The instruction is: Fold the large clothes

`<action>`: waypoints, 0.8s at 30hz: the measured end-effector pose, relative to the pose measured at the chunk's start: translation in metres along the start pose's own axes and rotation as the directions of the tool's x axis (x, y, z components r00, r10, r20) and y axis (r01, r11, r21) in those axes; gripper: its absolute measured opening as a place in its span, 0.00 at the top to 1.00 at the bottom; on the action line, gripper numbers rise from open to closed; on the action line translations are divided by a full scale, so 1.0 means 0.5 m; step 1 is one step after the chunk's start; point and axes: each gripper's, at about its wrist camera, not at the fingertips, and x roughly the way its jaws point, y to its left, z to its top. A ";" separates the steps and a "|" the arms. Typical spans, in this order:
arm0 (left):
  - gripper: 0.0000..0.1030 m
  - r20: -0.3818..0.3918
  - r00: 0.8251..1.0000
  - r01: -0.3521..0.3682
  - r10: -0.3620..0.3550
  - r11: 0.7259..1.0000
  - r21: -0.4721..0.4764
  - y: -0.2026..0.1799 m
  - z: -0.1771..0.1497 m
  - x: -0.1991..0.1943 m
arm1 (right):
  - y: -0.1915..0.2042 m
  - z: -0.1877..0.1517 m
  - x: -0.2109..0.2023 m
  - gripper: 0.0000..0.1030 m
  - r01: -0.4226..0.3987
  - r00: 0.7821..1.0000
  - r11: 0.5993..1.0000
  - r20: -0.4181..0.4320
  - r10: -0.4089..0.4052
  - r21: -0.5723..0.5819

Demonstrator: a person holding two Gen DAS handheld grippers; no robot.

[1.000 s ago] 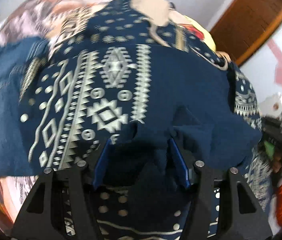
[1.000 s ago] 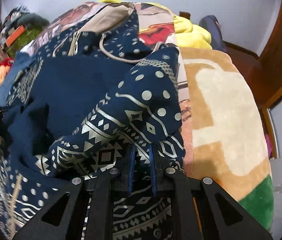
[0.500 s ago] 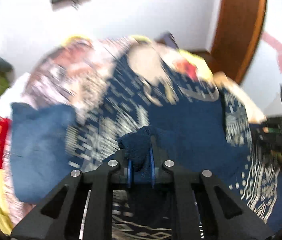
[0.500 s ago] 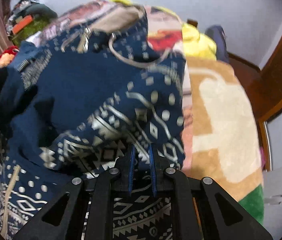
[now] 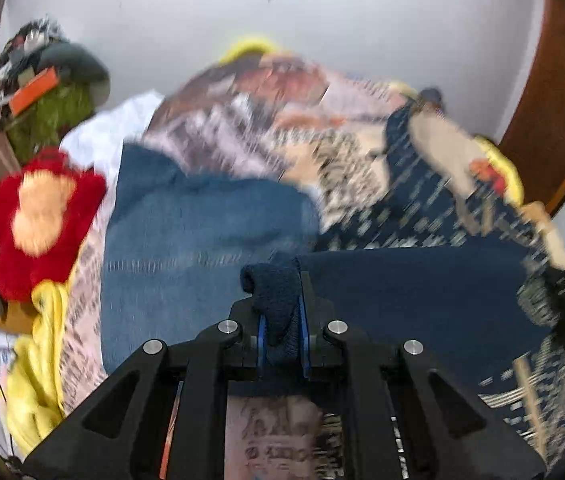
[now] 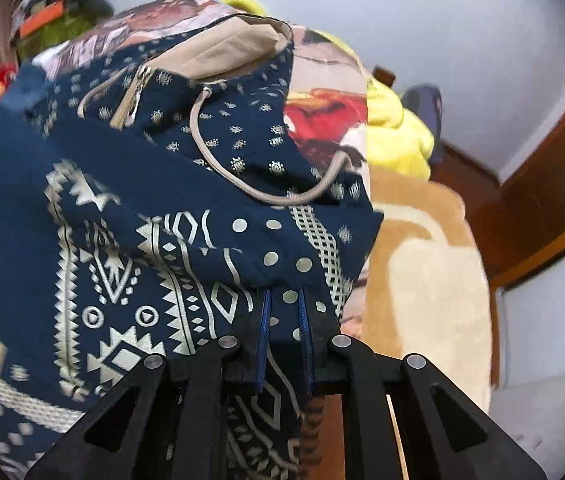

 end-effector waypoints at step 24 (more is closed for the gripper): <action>0.87 -0.136 0.991 0.010 -0.008 1.000 0.011 0.002 -0.068 0.062 | -0.006 -0.126 -0.175 0.00 -0.085 0.990 0.995 0.107 0.091 -0.055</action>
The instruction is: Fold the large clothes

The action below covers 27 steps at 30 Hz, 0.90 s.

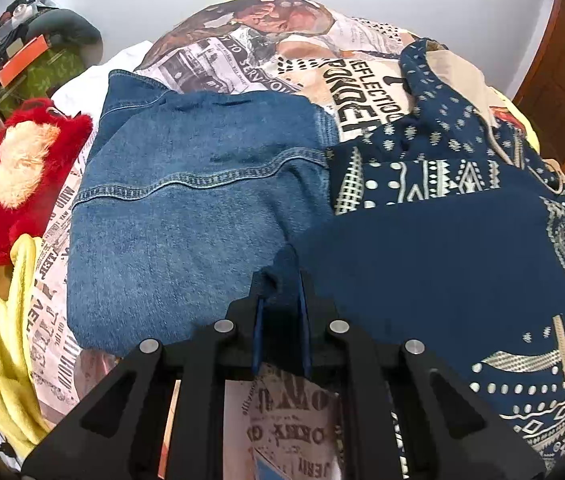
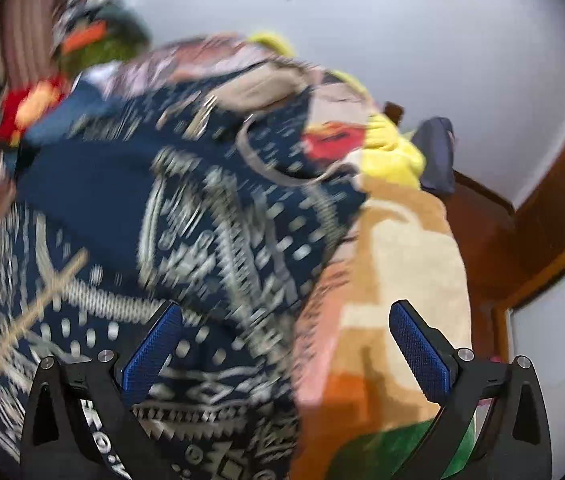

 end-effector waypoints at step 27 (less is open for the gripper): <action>0.84 -0.042 0.998 0.053 -0.047 0.990 0.131 -0.126 -0.007 0.023 | -0.148 -0.059 0.044 0.00 0.139 0.983 0.967 -0.150 -0.108 0.212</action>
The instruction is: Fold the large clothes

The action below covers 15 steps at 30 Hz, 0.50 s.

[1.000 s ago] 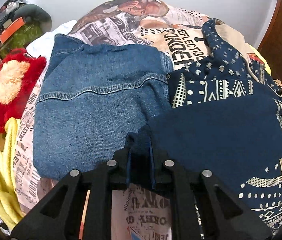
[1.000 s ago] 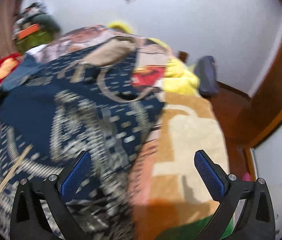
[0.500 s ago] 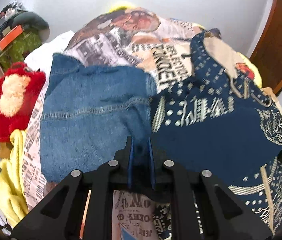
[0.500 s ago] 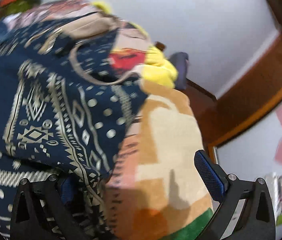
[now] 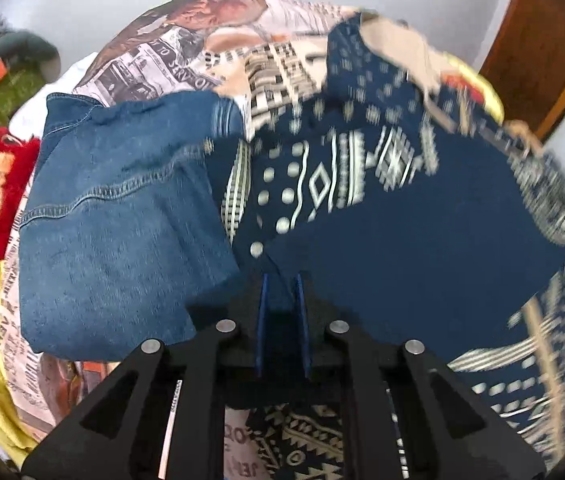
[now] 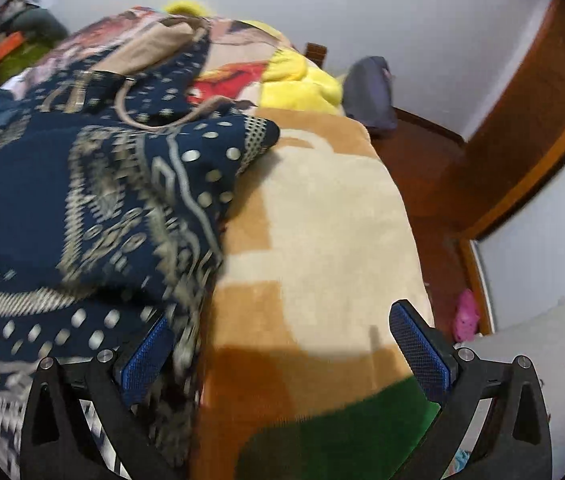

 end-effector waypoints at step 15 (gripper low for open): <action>0.39 0.028 0.994 -0.103 0.103 0.995 -0.016 0.044 -0.017 0.011 | 0.025 0.107 0.030 0.00 -0.146 0.989 0.985 0.003 0.147 0.092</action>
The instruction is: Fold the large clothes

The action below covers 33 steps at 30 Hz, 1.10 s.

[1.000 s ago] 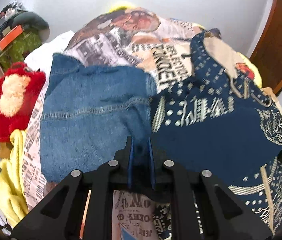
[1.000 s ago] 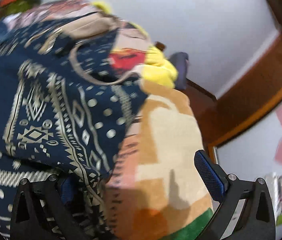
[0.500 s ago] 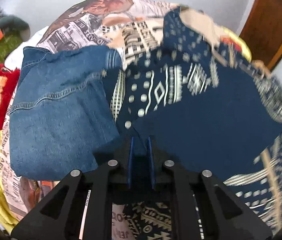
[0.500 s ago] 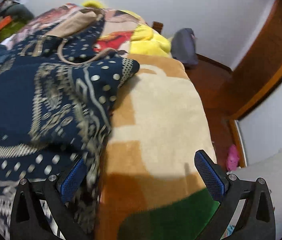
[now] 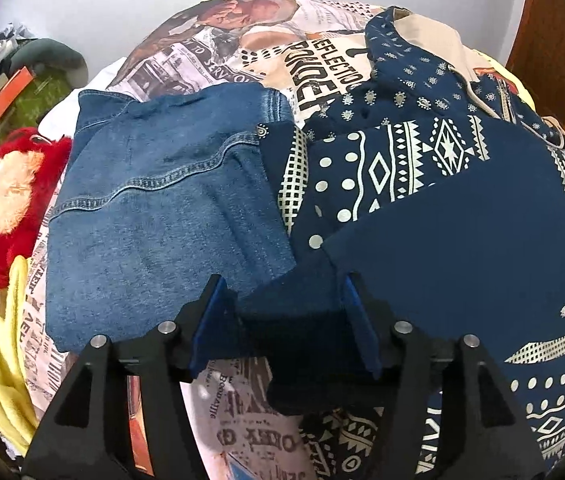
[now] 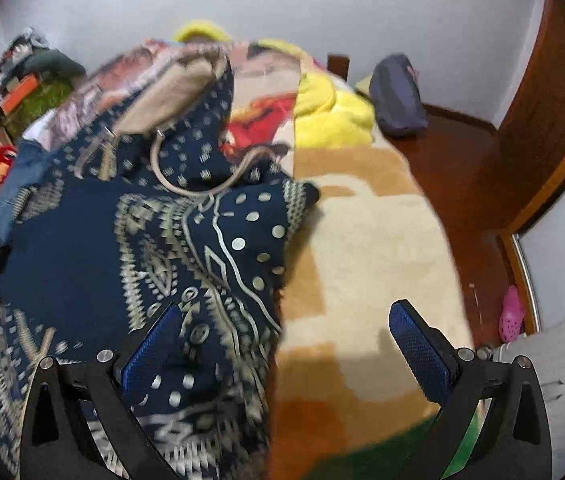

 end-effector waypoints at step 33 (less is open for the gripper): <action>0.08 0.080 0.974 0.214 -0.213 0.977 -0.013 -0.128 0.430 0.039 | 0.110 0.369 0.139 0.00 -0.259 0.965 0.956 0.069 0.251 0.135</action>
